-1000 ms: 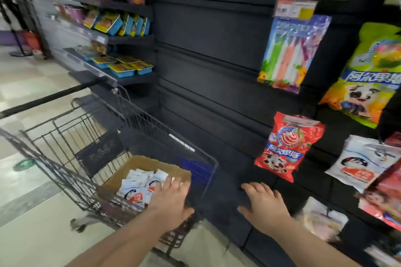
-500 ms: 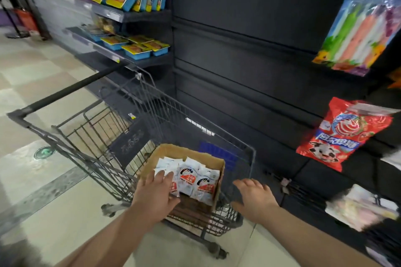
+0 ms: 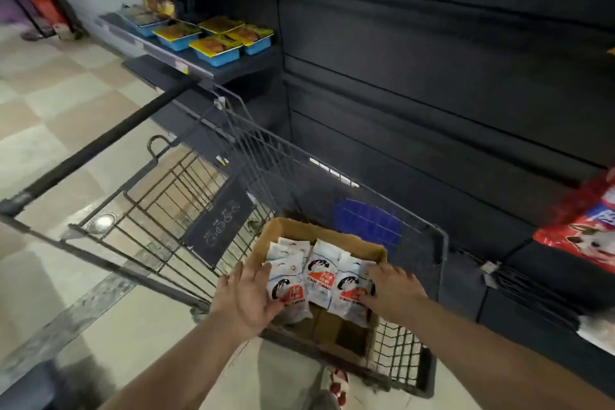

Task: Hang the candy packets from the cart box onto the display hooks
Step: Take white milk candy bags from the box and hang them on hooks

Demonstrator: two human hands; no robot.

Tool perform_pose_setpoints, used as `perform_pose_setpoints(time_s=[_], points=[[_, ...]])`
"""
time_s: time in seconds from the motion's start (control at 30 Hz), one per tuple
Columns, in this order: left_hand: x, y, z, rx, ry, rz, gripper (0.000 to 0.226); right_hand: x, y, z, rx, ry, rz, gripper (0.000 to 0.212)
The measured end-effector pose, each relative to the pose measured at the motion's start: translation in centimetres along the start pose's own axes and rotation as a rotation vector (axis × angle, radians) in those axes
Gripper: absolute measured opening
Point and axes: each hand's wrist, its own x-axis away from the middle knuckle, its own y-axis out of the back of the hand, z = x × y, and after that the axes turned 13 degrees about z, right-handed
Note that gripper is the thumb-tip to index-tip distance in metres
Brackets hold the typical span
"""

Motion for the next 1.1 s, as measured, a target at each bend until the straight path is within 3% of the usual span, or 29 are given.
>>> perform_pose_setpoints(time_s=[0.27,0.6,0.9,1.1], points=[[-8.6,0.9,0.1,0.001,0.017,0.139,0.074,-7.9,2.0,-2.0,-0.108,-0.057,0.149,0.062],[-14.4,-1.2,1.1,0.035,0.024,0.311,0.076,-14.0,1.0,-2.4,-0.147,-0.108,0.219,0.06],[-20.5,-5.1,1.8,0.139,-0.041,0.421,0.077,-19.4,-2.2,-2.3,-0.465,-0.223,0.247,0.064],[-25.3,-8.8,2.5,0.268,0.04,0.454,0.078,-24.0,-5.1,-2.2,-0.603,-0.351,0.229,0.068]])
